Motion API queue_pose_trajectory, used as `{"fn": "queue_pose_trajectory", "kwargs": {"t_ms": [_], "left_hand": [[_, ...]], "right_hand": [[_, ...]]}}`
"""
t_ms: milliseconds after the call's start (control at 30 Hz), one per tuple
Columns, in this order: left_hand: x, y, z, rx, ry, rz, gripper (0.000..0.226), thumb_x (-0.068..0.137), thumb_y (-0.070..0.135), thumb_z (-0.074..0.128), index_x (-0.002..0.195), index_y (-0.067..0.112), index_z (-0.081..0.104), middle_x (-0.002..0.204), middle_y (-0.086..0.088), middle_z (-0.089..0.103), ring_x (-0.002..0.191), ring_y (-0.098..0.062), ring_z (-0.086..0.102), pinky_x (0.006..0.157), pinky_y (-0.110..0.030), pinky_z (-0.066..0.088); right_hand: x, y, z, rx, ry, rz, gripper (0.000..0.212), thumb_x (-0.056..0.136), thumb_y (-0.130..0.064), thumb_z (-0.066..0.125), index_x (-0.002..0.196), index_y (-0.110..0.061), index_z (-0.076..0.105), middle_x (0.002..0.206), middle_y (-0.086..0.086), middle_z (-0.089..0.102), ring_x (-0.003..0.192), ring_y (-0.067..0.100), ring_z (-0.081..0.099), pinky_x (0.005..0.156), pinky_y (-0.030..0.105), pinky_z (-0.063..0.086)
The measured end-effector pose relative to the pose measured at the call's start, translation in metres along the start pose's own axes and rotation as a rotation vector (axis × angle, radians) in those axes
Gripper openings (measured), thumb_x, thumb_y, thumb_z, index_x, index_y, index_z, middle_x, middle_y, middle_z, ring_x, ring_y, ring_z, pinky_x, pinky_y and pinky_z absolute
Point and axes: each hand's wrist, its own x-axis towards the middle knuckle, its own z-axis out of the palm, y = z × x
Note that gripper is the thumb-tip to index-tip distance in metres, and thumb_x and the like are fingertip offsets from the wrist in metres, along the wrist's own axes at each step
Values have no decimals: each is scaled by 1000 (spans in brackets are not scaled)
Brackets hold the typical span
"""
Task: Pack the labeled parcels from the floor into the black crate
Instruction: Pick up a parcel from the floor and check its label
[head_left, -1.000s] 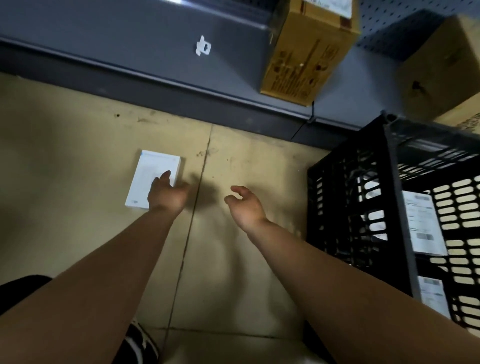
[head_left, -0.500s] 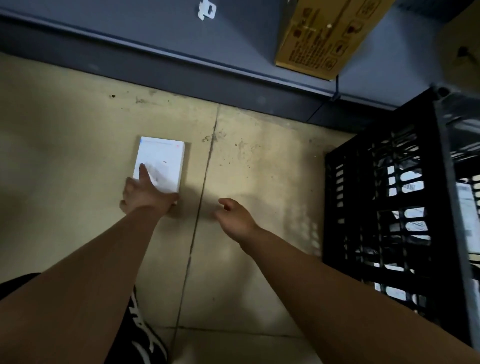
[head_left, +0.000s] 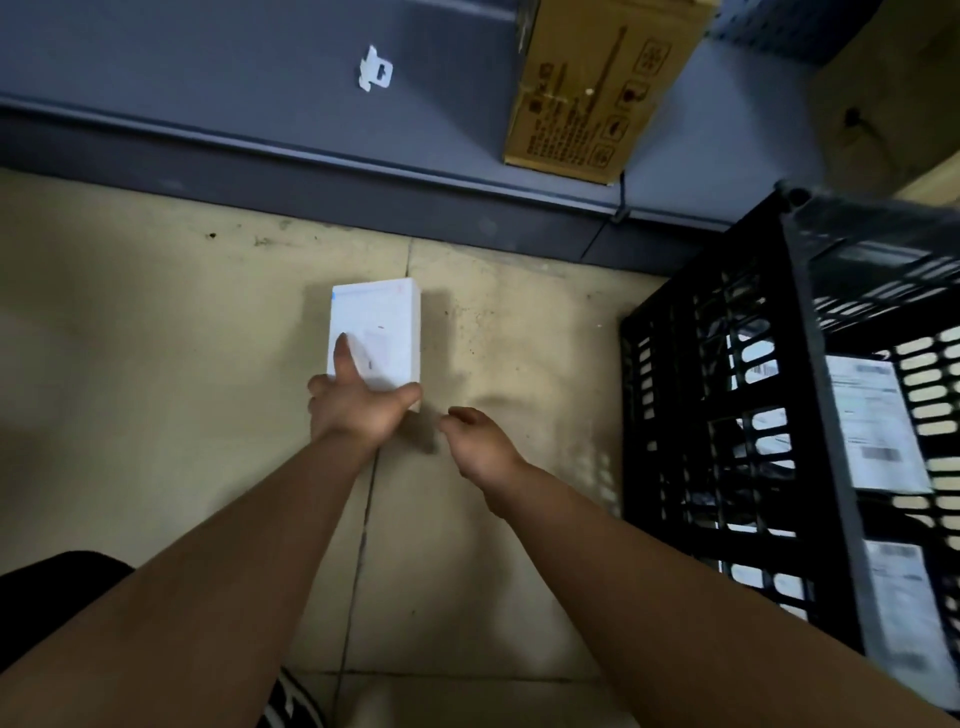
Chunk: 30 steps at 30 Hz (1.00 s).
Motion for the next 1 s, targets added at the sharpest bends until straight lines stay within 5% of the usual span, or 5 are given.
{"fn": "queue_pose_trajectory", "kwargs": {"t_ms": [200, 300, 433, 700, 1000], "left_hand": [[-65, 45, 0, -143, 46, 98, 119, 63, 70, 73, 159, 44, 9, 140, -16, 41, 131, -40, 51, 111, -45, 45], [-106, 62, -3, -167, 32, 186, 119, 60, 74, 71, 158, 45, 11, 138, -13, 43, 132, -36, 51, 108, -45, 48], [-156, 100, -17, -176, 28, 316, 117, 53, 68, 73, 153, 47, 15, 134, -10, 45, 131, -32, 46, 103, -46, 51], [-258, 165, -24, -142, 20, 605, 114, 64, 66, 76, 158, 43, 15, 146, -8, 40, 137, -28, 44, 107, -42, 50], [-354, 200, 34, 89, -226, 965, 103, 83, 59, 73, 165, 33, 16, 170, 7, 16, 154, -16, 29, 121, -35, 35]], "right_hand": [[-34, -39, -32, 110, 91, -134, 37, 98, -49, 48, 115, -22, 66, 113, -2, 64, 104, 18, 58, 105, 40, 49], [-59, -53, -58, 167, 99, -192, 56, 93, -55, 53, 138, -24, 61, 134, -1, 70, 119, 21, 66, 111, 43, 49], [-107, -68, -101, 235, 135, -305, 44, 100, -28, 62, 143, -23, 54, 127, 2, 71, 93, 16, 69, 76, 26, 54], [-207, -54, -198, 383, 182, -497, 34, 102, -16, 61, 135, -22, 62, 124, 9, 75, 89, 17, 73, 58, 22, 56], [-279, 35, -336, 457, 205, -396, 32, 106, -20, 55, 134, -34, 65, 127, 0, 76, 117, 24, 71, 100, 48, 58]]}}
